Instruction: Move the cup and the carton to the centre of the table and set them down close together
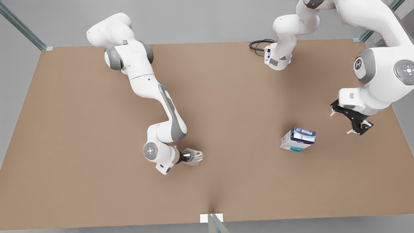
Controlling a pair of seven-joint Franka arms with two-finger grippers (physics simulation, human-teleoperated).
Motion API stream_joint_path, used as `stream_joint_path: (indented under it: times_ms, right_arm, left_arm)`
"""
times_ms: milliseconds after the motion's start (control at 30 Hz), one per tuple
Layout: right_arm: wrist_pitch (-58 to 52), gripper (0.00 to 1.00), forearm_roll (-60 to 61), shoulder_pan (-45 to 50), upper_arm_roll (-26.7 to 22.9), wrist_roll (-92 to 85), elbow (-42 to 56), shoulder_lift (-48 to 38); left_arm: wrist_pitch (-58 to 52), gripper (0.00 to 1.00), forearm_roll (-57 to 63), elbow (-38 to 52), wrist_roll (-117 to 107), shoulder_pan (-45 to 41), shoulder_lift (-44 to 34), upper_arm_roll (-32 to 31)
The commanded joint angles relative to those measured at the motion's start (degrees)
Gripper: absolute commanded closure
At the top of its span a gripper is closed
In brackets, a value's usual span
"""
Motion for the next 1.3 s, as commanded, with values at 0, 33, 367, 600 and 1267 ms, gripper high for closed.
stream_joint_path:
  times_ms: [0,33,367,600,1267]
  right_arm:
    - [0.1,0.35,-0.1,0.0,0.0,0.1,0.0,0.1]
    - [0.6,0.25,-0.1,0.0,0.0,0.0,0.1,0.1]
    - [0.8,0.02,0.3,0.1,0.1,0.0,0.1,-0.1]
    - [-0.1,0.0,0.4,0.1,0.4,-0.1,0.0,-0.9]
    - [-32.2,0.0,-52.1,-16.3,9.5,-4.8,-12.0,-45.1]
  left_arm:
    - [-0.3,0.0,0.1,0.0,0.4,-0.8,0.2,-0.3]
    - [-3.7,0.0,0.5,-0.1,3.1,-1.2,-0.5,-0.7]
    - [4.7,0.0,1.5,-0.8,25.9,-1.3,3.2,-7.4]
    - [3.5,0.0,1.9,-4.9,26.8,3.2,1.3,-7.4]
    - [22.3,0.0,3.0,-22.4,31.3,4.1,-1.1,-8.5]
